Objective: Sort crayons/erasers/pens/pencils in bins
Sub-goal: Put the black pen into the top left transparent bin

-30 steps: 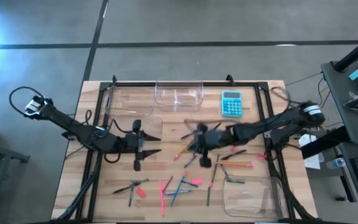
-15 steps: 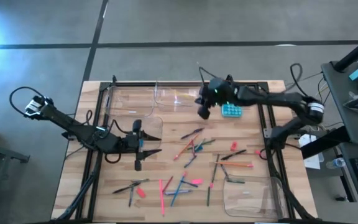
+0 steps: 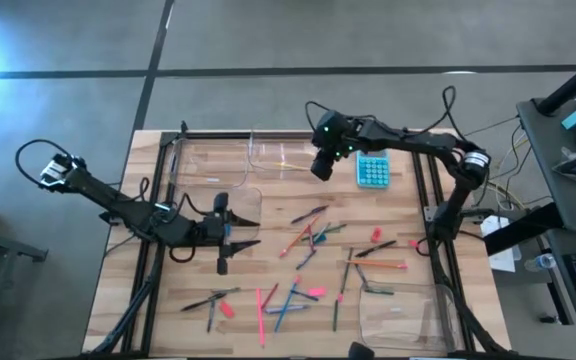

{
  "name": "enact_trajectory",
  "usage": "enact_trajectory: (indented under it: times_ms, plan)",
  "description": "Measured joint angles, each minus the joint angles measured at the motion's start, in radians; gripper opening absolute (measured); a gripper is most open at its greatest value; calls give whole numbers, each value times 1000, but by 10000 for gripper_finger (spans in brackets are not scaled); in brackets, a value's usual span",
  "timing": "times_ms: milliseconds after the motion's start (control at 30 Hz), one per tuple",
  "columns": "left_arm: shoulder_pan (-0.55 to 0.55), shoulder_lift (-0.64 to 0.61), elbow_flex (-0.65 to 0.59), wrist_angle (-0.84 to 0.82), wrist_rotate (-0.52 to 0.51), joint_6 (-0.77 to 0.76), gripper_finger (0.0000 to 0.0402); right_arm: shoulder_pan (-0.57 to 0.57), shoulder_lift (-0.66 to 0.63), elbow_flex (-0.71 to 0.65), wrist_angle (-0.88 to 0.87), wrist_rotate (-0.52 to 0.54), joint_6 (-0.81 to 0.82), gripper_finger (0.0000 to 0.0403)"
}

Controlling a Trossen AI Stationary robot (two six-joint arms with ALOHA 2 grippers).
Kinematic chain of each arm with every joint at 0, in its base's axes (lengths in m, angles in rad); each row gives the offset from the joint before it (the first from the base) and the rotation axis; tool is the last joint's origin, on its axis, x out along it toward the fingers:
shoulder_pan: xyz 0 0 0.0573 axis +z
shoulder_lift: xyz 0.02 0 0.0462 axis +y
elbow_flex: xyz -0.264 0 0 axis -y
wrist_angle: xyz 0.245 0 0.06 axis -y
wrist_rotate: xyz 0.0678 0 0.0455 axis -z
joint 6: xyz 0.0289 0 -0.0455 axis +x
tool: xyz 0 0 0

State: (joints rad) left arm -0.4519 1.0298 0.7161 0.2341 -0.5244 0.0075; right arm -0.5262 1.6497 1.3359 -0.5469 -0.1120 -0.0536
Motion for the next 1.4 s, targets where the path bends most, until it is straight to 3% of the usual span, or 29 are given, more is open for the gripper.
enact_trajectory:
  times_ms: [200, 533, 600, 700, 900, 1067, 1233, 1400]
  plan:
    - [-2, -6, 93, -159, 0, -52, 166, 47, -137, 57, -91, 7, -12, 179]
    - [-2, 102, 384, -685, -1, -274, 166, 294, -566, -110, -126, 6, 37, 165]
    - [-2, 146, 420, -767, 44, -335, 166, 353, -624, -151, -152, 6, 63, 162]
    - [-8, 207, 437, -791, 199, -377, 166, 433, -693, -229, -183, 7, 120, 157]
    - [-83, 309, 440, -920, 363, -590, 166, 580, -774, -377, -218, 16, 176, 147]
    - [-200, 372, 440, -1105, 406, -869, 166, 706, -792, -414, -215, 167, 234, 134]
    - [-331, 421, 439, -1215, 440, -1092, 166, 765, -790, -407, -216, 173, 240, 123]
    - [-464, 484, 428, -1214, 440, -1268, 166, 777, -793, -391, -233, 176, 263, 116]
